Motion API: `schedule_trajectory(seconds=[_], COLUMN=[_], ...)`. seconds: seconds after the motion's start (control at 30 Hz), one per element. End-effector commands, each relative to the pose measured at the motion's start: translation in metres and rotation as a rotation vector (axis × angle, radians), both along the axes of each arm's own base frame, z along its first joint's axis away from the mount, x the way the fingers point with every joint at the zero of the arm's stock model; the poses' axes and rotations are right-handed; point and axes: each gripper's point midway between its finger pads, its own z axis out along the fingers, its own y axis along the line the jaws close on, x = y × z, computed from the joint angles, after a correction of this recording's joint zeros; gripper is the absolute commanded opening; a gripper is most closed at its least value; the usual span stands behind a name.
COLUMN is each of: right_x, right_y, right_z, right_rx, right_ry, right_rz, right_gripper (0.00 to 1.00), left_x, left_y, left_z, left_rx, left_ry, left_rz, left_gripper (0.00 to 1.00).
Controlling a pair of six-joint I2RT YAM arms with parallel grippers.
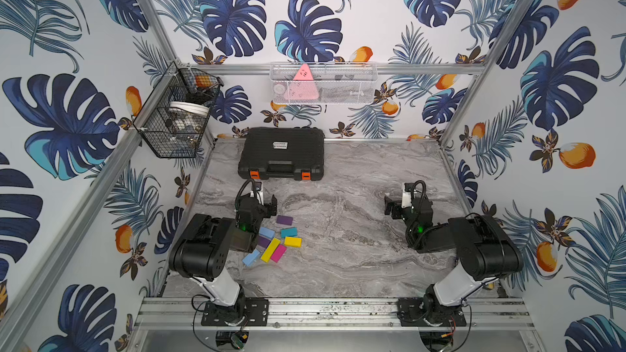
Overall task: Assemble the letter c with building blocks
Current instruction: Pick up the building block from the center of the board.
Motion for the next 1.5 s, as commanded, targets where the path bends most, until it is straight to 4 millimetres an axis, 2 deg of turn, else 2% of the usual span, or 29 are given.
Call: schedule_trajectory(seconds=[0.0,0.77,0.93,1.07,1.23,1.33,1.47], right_x=[0.004,0.012,0.005,-0.001,-0.001,-0.001,-0.009], right_y=[-0.001,-0.012,-0.025,-0.028,-0.037,-0.016,0.038], right_z=[0.007,0.002,0.027,0.059,0.087,0.096,0.107], right_rx=[0.006,0.034,0.028,0.047,0.377,0.396,0.506], right_ry=[-0.027,0.027,-0.027,-0.049,0.027,0.18,0.311], right_rz=[-0.011,-0.061,-0.135,-0.158,-0.358,-0.275,-0.006], right_gripper=[1.0,1.0,1.0,1.0,1.0,1.0,1.0], left_x=[0.0,0.001,-0.002,-0.003,-0.001,-0.003,-0.013], left_y=[-0.003,0.007,0.036,0.047,0.042,0.032,0.004], left_z=[0.008,0.006,0.027,0.05,0.086,0.096,0.099], left_rx=[0.013,-0.013,-0.005,0.02,-0.127,-0.23,-0.317], left_ry=[-0.041,-0.018,-0.024,-0.02,0.04,0.177,0.373], left_rz=[0.001,0.033,0.221,0.305,0.368,0.393,0.346], left_gripper=[0.99,0.99,0.99,0.99,0.99,0.99,0.99])
